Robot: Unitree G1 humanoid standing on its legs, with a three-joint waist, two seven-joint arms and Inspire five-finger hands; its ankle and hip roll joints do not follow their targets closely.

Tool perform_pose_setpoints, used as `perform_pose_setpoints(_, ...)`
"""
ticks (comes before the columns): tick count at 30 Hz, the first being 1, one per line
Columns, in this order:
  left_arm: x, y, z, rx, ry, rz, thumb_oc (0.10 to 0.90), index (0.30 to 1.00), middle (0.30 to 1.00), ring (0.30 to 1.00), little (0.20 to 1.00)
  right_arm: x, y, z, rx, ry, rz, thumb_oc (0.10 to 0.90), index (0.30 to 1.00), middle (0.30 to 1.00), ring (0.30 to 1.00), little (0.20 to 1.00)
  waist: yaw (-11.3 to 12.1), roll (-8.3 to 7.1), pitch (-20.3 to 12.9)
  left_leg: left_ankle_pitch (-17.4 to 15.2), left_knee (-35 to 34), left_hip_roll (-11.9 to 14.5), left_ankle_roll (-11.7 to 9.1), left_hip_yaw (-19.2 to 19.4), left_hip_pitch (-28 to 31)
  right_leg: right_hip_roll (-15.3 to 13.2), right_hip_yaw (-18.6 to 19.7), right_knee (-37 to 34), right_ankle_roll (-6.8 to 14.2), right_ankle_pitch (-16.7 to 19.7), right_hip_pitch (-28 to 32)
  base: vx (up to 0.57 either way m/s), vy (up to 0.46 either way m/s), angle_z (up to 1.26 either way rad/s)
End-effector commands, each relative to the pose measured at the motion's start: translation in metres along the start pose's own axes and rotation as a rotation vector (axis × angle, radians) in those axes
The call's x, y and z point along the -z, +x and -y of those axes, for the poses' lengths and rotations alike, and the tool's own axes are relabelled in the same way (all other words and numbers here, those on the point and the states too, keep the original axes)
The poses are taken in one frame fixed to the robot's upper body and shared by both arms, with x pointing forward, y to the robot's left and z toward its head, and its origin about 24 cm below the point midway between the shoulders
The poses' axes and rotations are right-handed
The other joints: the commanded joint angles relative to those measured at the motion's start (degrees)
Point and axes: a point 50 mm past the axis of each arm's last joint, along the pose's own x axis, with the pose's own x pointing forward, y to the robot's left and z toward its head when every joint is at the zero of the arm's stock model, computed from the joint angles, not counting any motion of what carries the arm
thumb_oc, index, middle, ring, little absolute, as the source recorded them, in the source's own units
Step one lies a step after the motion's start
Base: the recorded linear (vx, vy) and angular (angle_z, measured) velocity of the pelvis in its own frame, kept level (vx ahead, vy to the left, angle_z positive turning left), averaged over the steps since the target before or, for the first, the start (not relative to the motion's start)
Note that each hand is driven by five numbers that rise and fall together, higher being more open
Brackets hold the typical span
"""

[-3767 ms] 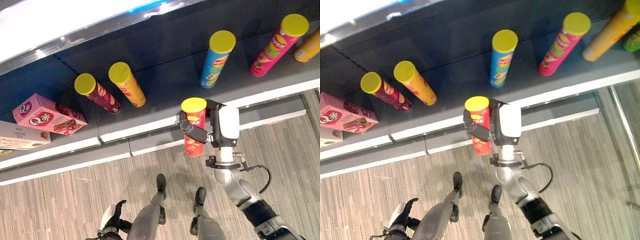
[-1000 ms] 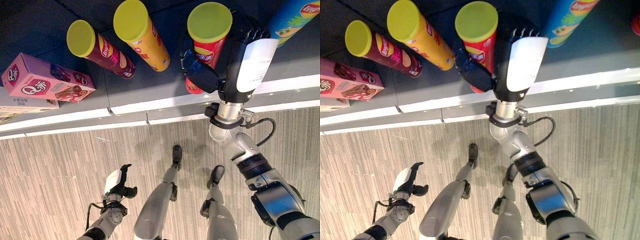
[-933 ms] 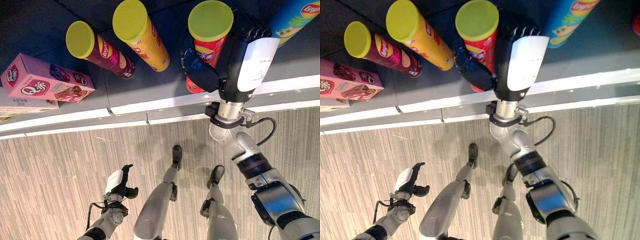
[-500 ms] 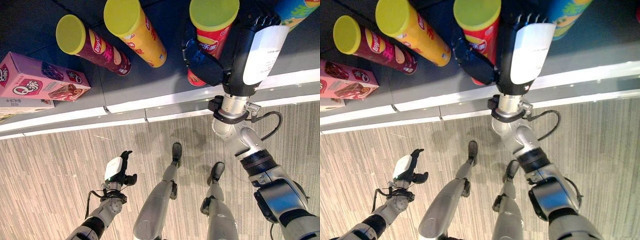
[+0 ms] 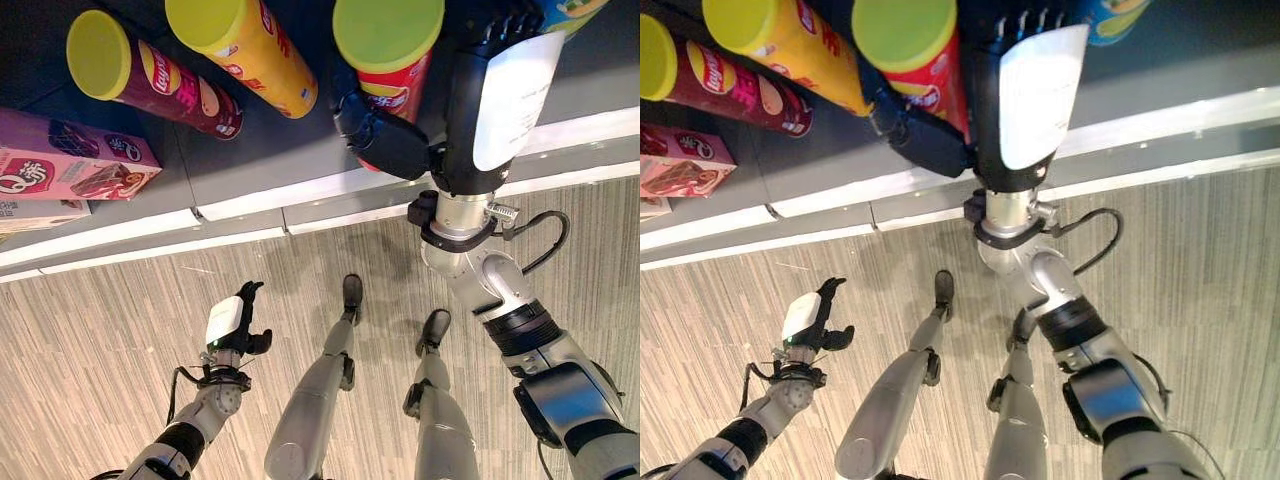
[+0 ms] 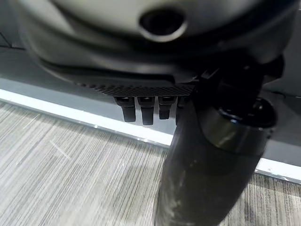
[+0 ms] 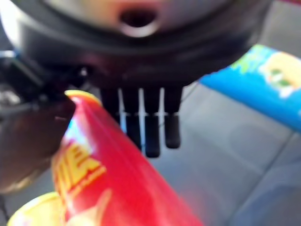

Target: Put the goods on the table back onto the shelves and tidy them up.

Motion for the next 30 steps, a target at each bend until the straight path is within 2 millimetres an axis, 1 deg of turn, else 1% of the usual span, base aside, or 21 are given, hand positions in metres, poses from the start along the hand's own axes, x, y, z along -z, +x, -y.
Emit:
perform_pose_setpoints(1,0.029,-0.005,-0.02,-0.08,0.093,-0.067,0.8,0.9,0.9,0.9,0.9,-0.04,0.028,0.008,0.109,0.168,0.202,0.4,0.3,0.3,0.3,0.3,0.74,-0.12,-2.39,-8.73,9.16,-0.67,-3.22,1.81,-3.51,-8.3,2.41,0.63,4.94,6.99,-5.12,0.01,0.027,-0.05)
perform_pose_setpoints(3,0.029,-0.004,-0.023,-0.094,0.09,-0.068,0.8,0.9,0.9,0.9,0.9,-0.044,0.024,0.004,0.067,0.195,0.207,0.4,0.3,0.3,0.3,0.3,0.62,-0.21,-2.43,-8.79,9.24,-0.79,-3.13,2.06,-3.6,-8.36,2.49,0.72,4.97,7.08,-5.31,0.01,0.027,-0.05)
perform_pose_setpoints(4,0.029,-0.004,-0.024,-0.097,0.091,-0.064,0.8,0.9,0.9,0.9,0.9,-0.046,0.022,0.001,0.036,0.199,0.219,0.8,0.9,0.9,0.9,0.9,0.63,-0.34,-2.51,-8.86,9.22,-0.79,-3.1,2.1,-3.53,-8.41,2.46,0.77,5.0,7.11,-5.29,0.0,0.014,-0.03)
perform_pose_setpoints(10,0.024,-0.002,-0.028,-0.116,0.099,-0.03,0.8,0.9,0.9,0.9,0.9,-0.045,0.019,-0.002,0.003,0.17,0.233,0.8,0.9,0.9,0.9,0.9,0.49,-0.84,-2.7,-9.24,9.46,-0.85,-2.98,2.23,-3.12,-8.37,2.59,1.14,4.98,6.99,-5.09,0.0,0.0,0.0)
perform_pose_setpoints(11,0.023,-0.001,-0.029,-0.125,0.102,-0.025,0.8,0.9,0.9,0.9,0.9,-0.045,0.021,0.0,0.017,0.154,0.242,0.8,0.9,0.9,0.9,0.9,0.27,-1.11,-2.77,-9.39,9.69,-0.82,-2.92,2.27,-2.96,-8.36,2.72,1.37,4.97,6.93,-5.11,0.0,0.0,0.0)
perform_pose_setpoints(16,0.021,0.001,-0.031,-0.14,0.108,-0.02,0.8,0.9,0.9,0.9,0.9,-0.041,0.022,0.004,0.07,0.121,0.225,0.8,0.9,0.9,0.9,0.9,-0.1,-1.55,-2.96,-9.56,9.66,-0.71,-2.9,2.52,-2.34,-8.27,2.99,1.77,4.96,6.86,-5.25,0.0,0.0,0.0)
perform_pose_setpoints(21,0.021,0.004,-0.031,-0.15,0.106,-0.029,0.8,0.9,0.9,0.9,0.9,-0.038,0.022,0.004,0.102,0.096,0.201,0.8,0.9,0.9,0.9,0.9,-0.54,-2.08,-3.21,-9.48,9.61,-0.25,-2.94,3.02,-1.71,-8.04,3.13,1.89,4.96,6.83,-5.08,-0.02,-0.002,-0.01)
perform_pose_setpoints(30,0.023,0.005,-0.026,-0.13,0.119,-0.057,0.8,0.9,0.9,0.9,0.9,-0.033,0.017,0.004,0.115,0.067,0.159,0.8,0.9,0.9,0.9,0.9,-1.16,-2.99,-4.13,-9.15,9.02,0.36,-3.13,3.48,0.19,-7.87,3.09,2.02,4.81,6.84,-3.95,-0.02,-0.015,-0.03)
